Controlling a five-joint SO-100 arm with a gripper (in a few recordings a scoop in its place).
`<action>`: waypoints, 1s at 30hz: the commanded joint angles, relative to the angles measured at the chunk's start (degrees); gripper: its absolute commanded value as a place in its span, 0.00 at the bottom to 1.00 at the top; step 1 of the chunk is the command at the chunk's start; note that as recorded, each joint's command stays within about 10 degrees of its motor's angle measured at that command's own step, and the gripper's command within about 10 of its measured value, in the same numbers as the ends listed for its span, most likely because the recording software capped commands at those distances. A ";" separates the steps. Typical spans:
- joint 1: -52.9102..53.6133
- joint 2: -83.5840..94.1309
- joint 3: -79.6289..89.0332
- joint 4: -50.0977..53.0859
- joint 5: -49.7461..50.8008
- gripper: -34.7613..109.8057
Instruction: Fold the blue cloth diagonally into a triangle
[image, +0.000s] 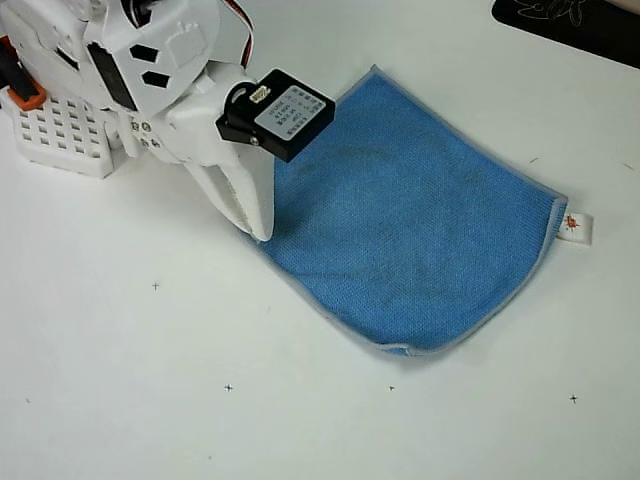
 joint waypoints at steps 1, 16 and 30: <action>-10.00 7.29 -4.57 1.58 10.00 0.31; -16.44 7.29 -4.66 1.41 10.55 0.51; -5.19 -2.81 -16.06 1.49 16.00 0.51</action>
